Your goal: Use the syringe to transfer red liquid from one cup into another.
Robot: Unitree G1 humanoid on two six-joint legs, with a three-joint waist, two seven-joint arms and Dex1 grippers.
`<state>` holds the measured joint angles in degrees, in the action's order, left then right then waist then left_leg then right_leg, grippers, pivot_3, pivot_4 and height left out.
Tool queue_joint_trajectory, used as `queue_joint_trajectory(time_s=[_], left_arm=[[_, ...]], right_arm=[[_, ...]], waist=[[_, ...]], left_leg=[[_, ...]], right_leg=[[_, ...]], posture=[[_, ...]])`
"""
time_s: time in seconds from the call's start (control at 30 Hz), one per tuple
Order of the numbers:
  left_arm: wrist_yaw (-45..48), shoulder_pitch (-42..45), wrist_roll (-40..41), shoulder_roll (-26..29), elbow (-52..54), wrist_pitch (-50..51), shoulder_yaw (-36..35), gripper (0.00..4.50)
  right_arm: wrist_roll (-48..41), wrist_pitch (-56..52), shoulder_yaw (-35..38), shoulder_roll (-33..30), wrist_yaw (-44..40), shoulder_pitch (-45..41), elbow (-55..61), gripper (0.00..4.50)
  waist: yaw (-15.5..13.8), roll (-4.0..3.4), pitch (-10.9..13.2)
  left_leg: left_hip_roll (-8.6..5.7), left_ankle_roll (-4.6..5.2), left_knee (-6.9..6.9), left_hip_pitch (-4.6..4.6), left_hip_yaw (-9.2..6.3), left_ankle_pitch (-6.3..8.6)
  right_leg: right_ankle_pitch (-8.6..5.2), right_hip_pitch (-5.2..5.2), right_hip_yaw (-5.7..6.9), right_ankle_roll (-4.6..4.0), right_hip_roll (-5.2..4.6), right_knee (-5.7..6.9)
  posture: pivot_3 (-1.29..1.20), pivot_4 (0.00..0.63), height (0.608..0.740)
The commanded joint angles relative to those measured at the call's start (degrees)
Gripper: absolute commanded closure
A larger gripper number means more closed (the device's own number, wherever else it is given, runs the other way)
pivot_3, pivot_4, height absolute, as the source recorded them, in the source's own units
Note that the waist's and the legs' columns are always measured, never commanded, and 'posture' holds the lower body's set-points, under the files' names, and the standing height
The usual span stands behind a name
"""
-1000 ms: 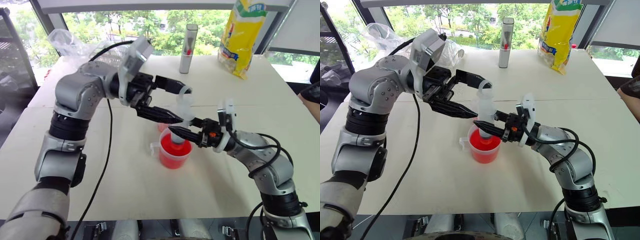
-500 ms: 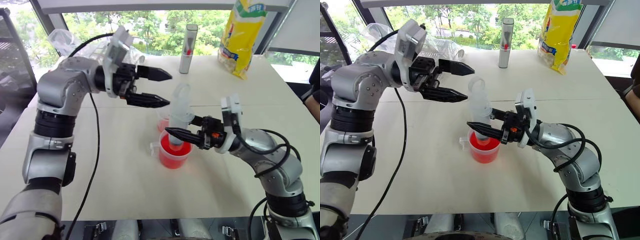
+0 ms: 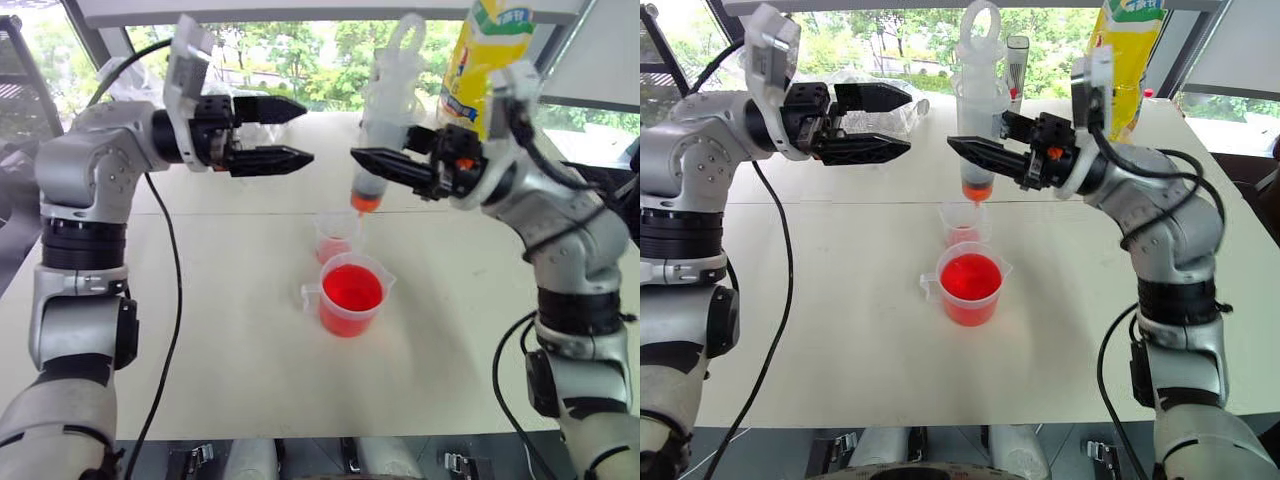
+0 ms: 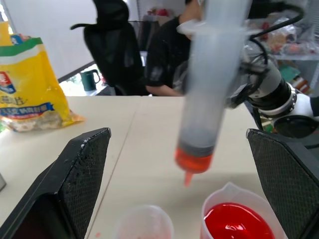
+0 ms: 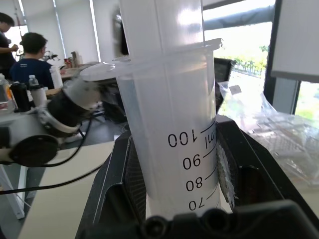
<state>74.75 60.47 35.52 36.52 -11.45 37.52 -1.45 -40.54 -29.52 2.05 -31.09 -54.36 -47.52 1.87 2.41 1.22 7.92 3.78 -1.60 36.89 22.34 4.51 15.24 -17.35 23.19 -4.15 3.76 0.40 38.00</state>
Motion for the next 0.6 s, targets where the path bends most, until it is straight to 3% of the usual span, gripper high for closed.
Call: queue_joint_trajectory(time_s=[0.03,0.27,0.6], left_arm=[[-1.1,0.1,0.8,0.8,2.5,-0.3,-2.3,0.02],[-2.7,-1.1,1.5,1.5,4.9,0.6,-3.1,0.02],[-5.6,4.2,-4.2,-4.0,-4.0,-7.4,-1.0,0.02]], right_arm=[[4.8,6.9,-1.6,3.2,-4.3,-4.5,-10.3,3.00],[11.8,16.7,-3.3,9.6,-8.4,-8.0,-26.5,3.00],[15.6,21.3,-2.6,12.6,-10.3,-8.5,-32.3,3.00]], waist=[[0.1,-0.02,0.0],[0.1,-0.04,0.0],[0.0,-0.04,0.0]], left_leg=[[0.00,0.02,0.00,0.00,0.01,0.01],[0.04,0.06,-0.01,0.01,0.02,0.03],[0.02,0.04,0.05,0.02,0.03,0.02]], right_leg=[[0.00,0.01,-0.01,0.00,0.00,0.01],[0.00,0.05,-0.03,0.00,0.00,0.05],[0.00,0.03,0.01,0.00,-0.05,0.09]], posture=[[0.00,0.150,0.740],[0.00,0.150,0.740],[0.00,0.150,0.740]])
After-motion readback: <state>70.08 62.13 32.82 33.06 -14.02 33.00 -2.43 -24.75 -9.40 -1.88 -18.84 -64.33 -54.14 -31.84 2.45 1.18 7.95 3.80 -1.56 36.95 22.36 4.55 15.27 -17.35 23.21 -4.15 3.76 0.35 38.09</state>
